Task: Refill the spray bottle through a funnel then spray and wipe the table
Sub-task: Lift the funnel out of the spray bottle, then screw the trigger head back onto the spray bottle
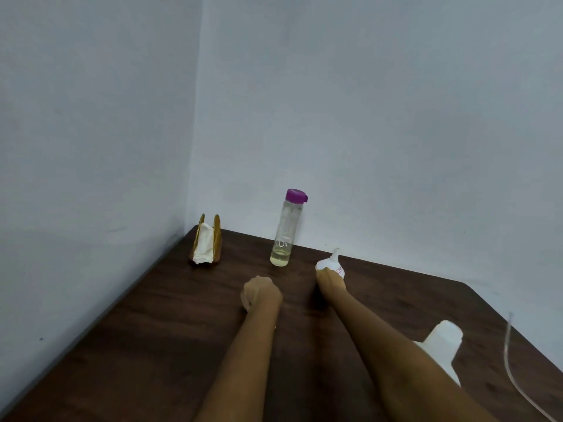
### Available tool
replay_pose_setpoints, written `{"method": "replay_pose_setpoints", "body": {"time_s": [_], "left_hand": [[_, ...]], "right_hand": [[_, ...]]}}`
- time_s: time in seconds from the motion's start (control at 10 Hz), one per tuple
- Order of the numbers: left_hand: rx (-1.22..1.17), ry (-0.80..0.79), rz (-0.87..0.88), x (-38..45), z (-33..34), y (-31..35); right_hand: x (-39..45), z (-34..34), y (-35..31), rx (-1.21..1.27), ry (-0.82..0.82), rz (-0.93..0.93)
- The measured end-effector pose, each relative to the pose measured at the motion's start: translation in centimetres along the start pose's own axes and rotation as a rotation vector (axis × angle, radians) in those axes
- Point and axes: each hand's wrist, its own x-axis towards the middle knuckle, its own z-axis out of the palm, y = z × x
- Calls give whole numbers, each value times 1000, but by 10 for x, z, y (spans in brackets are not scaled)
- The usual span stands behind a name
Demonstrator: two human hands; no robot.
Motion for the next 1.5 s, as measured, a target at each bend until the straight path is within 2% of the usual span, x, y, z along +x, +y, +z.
{"method": "replay_pose_setpoints", "body": {"time_s": [0.1, 0.2, 0.3, 0.4, 0.6, 0.7, 0.9, 1.0, 1.1, 1.3, 1.5], "left_hand": [[57, -26, 2, -5, -4, 0], [12, -23, -13, 2, 0, 3], [-21, 7, -7, 0, 2, 1], [-61, 19, -28, -4, 3, -1], [-49, 24, -19, -20, -2, -7], [-14, 43, -6, -26, -1, -7], [136, 121, 70, -47, 13, -2], [213, 230, 129, -66, 26, 8], [255, 271, 184, -92, 43, 19], [176, 415, 315, -156, 68, 51], [-473, 179, 568, -178, 55, 96]], "right_hand": [[-2, -1, 1, 246, 76, -23], [7, 12, 5, 127, 167, 15], [-9, -6, 1, 214, 169, 106], [-22, -24, -7, 240, 133, 118], [-38, -62, -10, 301, 120, 36], [-52, -93, -1, 329, 177, -32], [-103, -125, 68, 354, 345, -21], [-142, -115, 121, 426, 448, 81], [-180, -89, 170, 527, 478, 229], [-265, -8, 240, 541, 303, 486], [-327, 60, 277, 456, 1, 661]]}}
